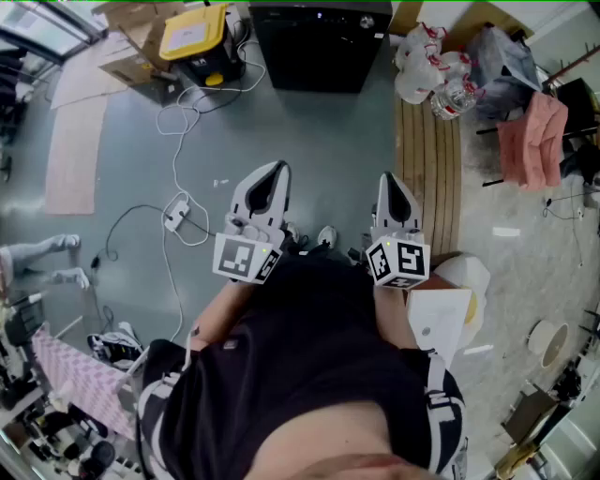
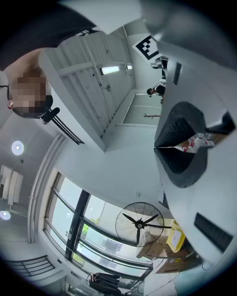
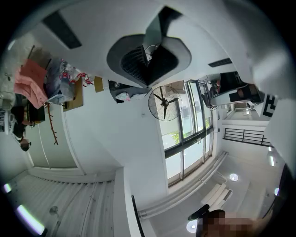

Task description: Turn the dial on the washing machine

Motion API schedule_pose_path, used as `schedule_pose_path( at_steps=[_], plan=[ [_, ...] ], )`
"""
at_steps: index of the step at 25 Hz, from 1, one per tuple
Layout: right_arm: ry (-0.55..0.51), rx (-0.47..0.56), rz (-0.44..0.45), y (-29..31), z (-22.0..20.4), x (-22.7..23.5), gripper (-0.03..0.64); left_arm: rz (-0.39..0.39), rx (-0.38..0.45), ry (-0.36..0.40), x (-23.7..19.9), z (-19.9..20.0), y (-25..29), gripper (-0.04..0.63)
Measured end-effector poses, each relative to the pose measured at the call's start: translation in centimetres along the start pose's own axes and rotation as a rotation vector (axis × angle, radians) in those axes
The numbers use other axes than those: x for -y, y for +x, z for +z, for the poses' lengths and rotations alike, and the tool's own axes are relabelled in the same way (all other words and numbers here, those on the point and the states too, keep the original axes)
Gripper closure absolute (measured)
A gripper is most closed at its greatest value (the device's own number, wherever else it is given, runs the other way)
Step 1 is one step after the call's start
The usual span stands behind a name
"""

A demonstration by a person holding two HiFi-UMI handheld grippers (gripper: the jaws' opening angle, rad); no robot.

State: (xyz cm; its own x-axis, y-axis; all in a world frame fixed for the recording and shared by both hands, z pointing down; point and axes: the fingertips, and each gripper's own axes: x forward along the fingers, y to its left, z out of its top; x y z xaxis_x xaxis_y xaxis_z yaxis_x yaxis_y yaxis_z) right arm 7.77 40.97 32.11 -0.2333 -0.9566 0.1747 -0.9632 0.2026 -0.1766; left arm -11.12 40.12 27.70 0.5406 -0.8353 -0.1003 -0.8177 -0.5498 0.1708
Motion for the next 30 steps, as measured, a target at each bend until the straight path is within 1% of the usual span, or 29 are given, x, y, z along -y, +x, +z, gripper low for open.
schedule_pose_path(
  at_steps=[10, 12, 14, 15, 16, 17, 24, 30],
  plan=[
    [-0.013, 0.006, 0.017, 1.3, 0.7, -0.7, 0.592, -0.005, 0.011, -0.002, -1.0, 0.6, 0.6, 0.573],
    [0.006, -0.004, 0.032, 2.0, 0.5, -0.8, 0.592, -0.006, 0.012, -0.003, -1.4, 0.8, 0.9, 0.572],
    [0.027, -0.007, 0.029, 2.5, 0.1, -0.8, 0.586, -0.009, 0.011, -0.005, -1.7, 0.8, 0.8, 0.572],
    [0.031, -0.01, 0.026, 2.7, 0.0, -0.9, 0.566, -0.011, 0.012, -0.006, -1.9, 0.8, 0.7, 0.572],
    [0.033, -0.016, 0.024, 2.9, -0.2, -1.0, 0.506, -0.013, 0.013, -0.009, -2.1, 0.9, 0.8, 0.573],
    [0.032, -0.024, 0.023, 3.3, -0.3, -1.2, 0.464, -0.013, 0.013, -0.014, -2.5, 0.9, 0.9, 0.573],
    [0.028, -0.041, -0.006, 5.8, -1.2, -3.5, 0.462, -0.029, 0.005, -0.018, -6.2, 1.0, 0.5, 0.574],
    [0.026, -0.034, -0.031, 8.9, -2.9, -5.2, 0.462, -0.052, -0.019, -0.034, -10.0, -1.2, 0.3, 0.572]
  ],
)
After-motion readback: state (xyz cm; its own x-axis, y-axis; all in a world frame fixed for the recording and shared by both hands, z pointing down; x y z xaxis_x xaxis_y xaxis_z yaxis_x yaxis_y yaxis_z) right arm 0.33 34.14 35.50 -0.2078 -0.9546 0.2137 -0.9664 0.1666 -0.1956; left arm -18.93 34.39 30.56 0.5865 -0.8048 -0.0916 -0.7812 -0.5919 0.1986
